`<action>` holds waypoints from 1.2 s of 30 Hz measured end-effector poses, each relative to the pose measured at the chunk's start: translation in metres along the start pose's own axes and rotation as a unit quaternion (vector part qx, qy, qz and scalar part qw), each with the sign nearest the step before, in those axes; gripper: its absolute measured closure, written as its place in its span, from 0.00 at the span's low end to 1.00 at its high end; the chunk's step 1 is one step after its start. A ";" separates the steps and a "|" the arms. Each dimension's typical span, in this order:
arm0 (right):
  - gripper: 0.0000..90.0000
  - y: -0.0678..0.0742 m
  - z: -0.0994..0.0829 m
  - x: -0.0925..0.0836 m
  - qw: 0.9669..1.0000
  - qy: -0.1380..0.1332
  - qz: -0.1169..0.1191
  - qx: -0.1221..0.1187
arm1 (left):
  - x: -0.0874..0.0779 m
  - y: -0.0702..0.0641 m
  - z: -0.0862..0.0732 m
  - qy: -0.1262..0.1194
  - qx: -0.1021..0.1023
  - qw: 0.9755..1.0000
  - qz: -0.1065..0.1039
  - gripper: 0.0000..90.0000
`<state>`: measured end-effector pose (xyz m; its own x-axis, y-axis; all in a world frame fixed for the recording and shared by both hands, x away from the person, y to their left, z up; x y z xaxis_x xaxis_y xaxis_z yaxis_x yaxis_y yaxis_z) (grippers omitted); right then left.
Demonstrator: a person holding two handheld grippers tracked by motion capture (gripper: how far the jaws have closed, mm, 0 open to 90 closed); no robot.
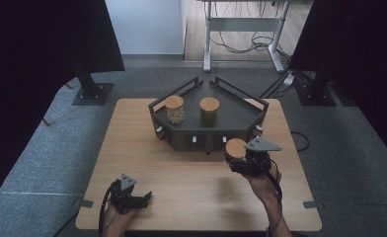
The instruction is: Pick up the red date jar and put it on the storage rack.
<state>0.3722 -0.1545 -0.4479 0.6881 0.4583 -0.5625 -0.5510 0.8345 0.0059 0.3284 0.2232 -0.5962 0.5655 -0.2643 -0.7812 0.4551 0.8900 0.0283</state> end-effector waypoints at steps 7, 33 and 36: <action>0.27 -0.006 0.012 -0.003 1.000 -0.002 0.001 0.006 | 0.000 0.000 0.000 0.000 0.000 1.000 0.000 0.02; 0.27 -0.024 0.047 -0.002 1.000 -0.007 -0.012 0.016 | 0.000 0.000 0.000 0.001 0.001 1.000 0.000 0.02; 0.27 -0.027 0.052 -0.004 1.000 -0.008 -0.013 0.020 | 0.000 0.000 0.000 0.001 0.002 1.000 0.000 0.02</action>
<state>0.4090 -0.1628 -0.4024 0.7101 0.4409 -0.5489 -0.5139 0.8575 0.0241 0.3284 0.2232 -0.5961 0.5642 -0.2640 -0.7823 0.4576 0.8887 0.0301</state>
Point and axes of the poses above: each handheld gripper's, and its own axes: x roughly forward along the jaws, z roughly out of its top, y roughly to its left, the point moved 6 cm from there along x, roughly forward along the jaws, and after that the axes turned 7 degrees about y, right-handed, at the moved point
